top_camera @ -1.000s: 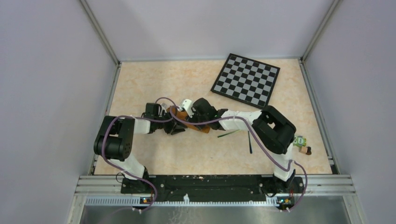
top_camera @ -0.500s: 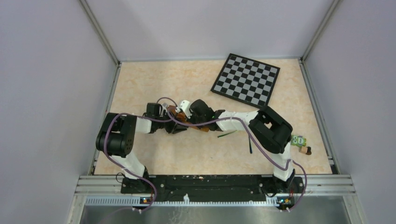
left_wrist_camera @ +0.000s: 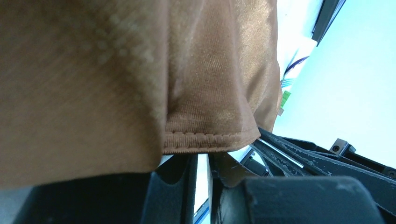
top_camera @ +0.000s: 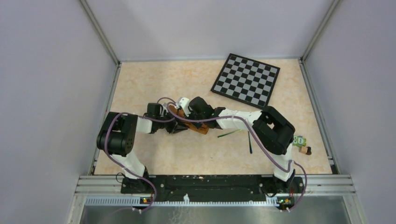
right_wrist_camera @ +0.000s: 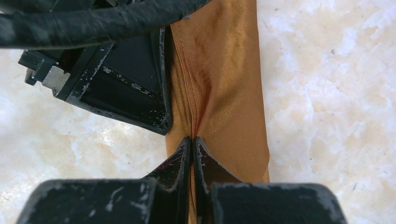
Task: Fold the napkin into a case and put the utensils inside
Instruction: Smooth out the smaller rectangle-folded napkin at the center of the board.
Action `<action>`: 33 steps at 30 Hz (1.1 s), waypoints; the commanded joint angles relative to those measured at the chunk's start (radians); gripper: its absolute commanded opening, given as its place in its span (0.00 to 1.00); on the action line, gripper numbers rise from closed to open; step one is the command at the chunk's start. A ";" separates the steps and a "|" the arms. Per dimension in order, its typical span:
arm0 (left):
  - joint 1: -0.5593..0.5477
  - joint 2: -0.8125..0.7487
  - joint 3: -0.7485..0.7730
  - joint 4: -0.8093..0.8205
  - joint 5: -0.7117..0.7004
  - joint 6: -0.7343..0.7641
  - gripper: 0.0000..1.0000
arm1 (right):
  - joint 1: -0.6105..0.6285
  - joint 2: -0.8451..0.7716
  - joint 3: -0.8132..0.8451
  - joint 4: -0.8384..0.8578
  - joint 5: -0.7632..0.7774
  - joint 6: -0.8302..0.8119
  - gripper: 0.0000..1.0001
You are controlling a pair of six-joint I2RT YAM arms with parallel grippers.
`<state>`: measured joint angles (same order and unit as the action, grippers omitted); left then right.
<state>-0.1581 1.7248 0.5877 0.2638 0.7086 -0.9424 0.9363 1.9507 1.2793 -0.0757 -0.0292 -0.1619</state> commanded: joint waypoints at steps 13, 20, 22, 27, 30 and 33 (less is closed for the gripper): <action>0.054 -0.131 -0.162 -0.029 -0.090 0.027 0.35 | -0.011 0.033 -0.091 0.142 -0.056 0.138 0.00; 0.095 -0.130 -0.116 -0.036 -0.056 -0.064 0.53 | -0.015 0.022 -0.120 0.187 -0.090 0.153 0.00; 0.089 -0.119 -0.102 -0.039 -0.079 -0.110 0.55 | -0.015 0.022 -0.119 0.191 -0.095 0.154 0.00; 0.043 -0.092 -0.063 -0.142 -0.217 -0.222 0.57 | -0.016 0.016 -0.122 0.203 -0.102 0.155 0.00; 0.023 -0.052 -0.059 -0.156 -0.263 -0.308 0.55 | -0.015 0.014 -0.124 0.205 -0.103 0.151 0.00; 0.011 -0.005 -0.054 -0.154 -0.303 -0.359 0.53 | -0.015 0.006 -0.132 0.214 -0.105 0.149 0.00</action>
<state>-0.1280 1.6299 0.5495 0.2123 0.6140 -1.2259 0.9203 1.9835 1.1709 0.1272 -0.1074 -0.0212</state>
